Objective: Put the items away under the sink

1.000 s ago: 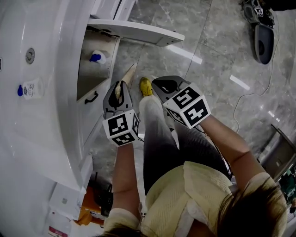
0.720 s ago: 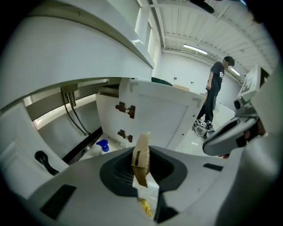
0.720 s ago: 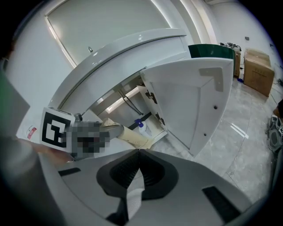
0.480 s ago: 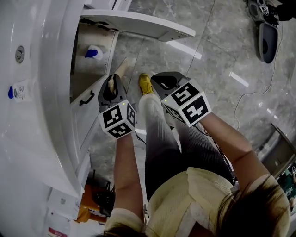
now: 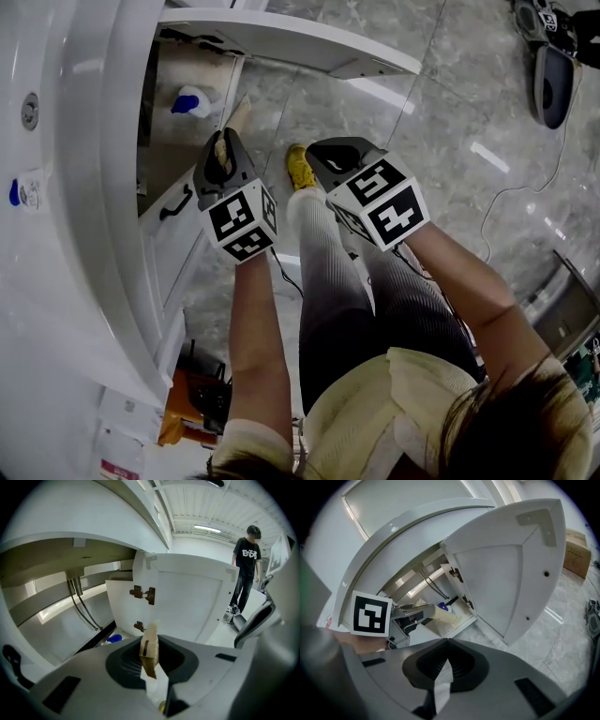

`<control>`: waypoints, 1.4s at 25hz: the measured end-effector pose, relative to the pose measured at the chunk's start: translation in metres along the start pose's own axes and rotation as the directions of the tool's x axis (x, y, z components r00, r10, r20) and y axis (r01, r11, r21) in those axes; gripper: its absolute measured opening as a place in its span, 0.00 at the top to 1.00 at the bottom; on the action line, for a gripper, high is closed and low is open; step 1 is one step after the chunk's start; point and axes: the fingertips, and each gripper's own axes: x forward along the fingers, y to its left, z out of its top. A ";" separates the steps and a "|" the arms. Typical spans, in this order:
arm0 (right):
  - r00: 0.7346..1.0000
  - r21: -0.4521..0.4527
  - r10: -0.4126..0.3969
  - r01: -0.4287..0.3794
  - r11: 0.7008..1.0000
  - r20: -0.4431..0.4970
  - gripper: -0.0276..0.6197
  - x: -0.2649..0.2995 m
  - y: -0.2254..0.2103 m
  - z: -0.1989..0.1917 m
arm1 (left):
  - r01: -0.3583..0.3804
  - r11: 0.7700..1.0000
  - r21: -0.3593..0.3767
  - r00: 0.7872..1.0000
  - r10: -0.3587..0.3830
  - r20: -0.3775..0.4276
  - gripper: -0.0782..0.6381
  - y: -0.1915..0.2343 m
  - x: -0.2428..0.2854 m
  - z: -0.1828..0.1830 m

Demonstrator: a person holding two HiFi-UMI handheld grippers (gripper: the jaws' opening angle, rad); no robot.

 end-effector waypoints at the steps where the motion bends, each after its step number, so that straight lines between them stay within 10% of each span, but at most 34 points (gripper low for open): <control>1: 1.000 0.004 0.000 0.000 1.000 -0.002 0.92 0.002 -0.001 0.000 | -0.007 1.000 0.013 1.000 0.007 0.004 0.78 0.002 0.004 0.002; 35: 1.000 0.021 0.001 -0.001 1.000 0.023 0.92 0.082 -0.023 0.032 | -0.066 0.938 0.341 0.998 0.054 0.044 0.78 0.032 0.070 0.037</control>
